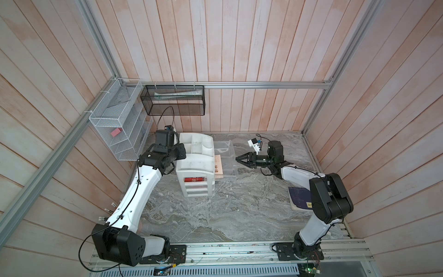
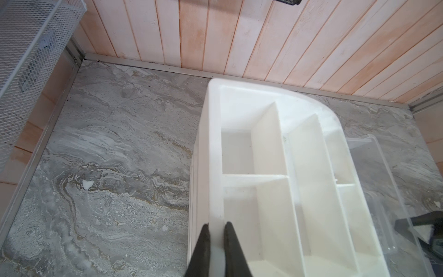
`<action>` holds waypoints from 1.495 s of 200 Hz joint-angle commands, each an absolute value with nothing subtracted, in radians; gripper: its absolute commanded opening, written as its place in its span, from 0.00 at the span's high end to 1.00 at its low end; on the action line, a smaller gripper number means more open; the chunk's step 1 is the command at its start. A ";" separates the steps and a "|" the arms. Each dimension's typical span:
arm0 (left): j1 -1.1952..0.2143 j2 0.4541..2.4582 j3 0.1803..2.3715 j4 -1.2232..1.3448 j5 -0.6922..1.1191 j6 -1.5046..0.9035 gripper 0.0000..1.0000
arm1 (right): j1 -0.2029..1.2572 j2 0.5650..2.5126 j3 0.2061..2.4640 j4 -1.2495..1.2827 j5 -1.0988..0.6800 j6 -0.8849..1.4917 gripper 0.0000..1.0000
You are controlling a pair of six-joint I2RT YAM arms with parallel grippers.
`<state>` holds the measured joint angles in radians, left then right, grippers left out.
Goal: Take the postcards out of the drawer
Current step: Open the drawer in the storage box, then pick up the postcard from the drawer.
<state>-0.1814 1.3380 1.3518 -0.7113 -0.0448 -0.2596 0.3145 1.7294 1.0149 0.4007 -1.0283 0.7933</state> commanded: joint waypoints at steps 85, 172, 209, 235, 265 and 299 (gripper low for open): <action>-0.173 1.274 1.285 -0.612 -0.053 -0.298 1.00 | 0.309 1.629 1.189 0.083 -0.825 0.586 0.45; -0.173 1.253 1.267 -0.605 -0.052 -0.296 1.00 | 0.568 1.762 1.590 -0.394 -0.354 0.417 0.47; -0.173 1.250 1.261 -0.598 -0.051 -0.289 1.00 | 0.648 1.871 1.718 -0.517 -0.206 0.400 0.48; -0.174 1.253 1.257 -0.597 -0.051 -0.280 1.00 | 0.670 1.925 1.758 -0.552 -0.180 0.398 0.50; -0.173 1.255 1.259 -0.601 -0.056 -0.272 1.00 | 0.687 1.962 1.778 -0.567 -0.178 0.396 0.50; -0.173 1.250 1.252 -0.594 -0.061 -0.267 1.00 | 0.701 1.998 1.803 -0.598 -0.175 0.389 0.50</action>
